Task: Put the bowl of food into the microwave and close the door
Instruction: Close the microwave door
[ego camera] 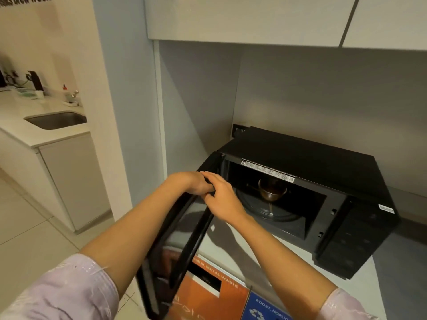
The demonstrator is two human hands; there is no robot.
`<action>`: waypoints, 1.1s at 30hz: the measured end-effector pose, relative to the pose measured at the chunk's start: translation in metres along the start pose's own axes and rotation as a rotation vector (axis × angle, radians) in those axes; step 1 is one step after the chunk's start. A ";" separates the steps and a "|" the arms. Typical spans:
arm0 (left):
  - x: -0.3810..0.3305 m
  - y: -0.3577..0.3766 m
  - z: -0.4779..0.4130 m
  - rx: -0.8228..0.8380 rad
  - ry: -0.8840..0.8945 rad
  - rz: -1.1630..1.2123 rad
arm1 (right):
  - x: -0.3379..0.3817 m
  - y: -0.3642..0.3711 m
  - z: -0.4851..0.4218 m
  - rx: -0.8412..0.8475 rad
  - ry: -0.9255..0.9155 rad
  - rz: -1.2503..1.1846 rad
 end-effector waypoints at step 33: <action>-0.125 0.077 -0.117 -0.271 0.605 -0.380 | -0.146 -0.163 0.044 -0.177 0.194 0.973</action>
Point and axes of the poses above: each hand's wrist, its own z-axis away from the middle knuckle, its own y-axis out of the palm, x = y × z, the point moved 3 cm from there along -z, towards the middle knuckle, and after that the axes turned 9 degrees about y, right-handed, at the moved point
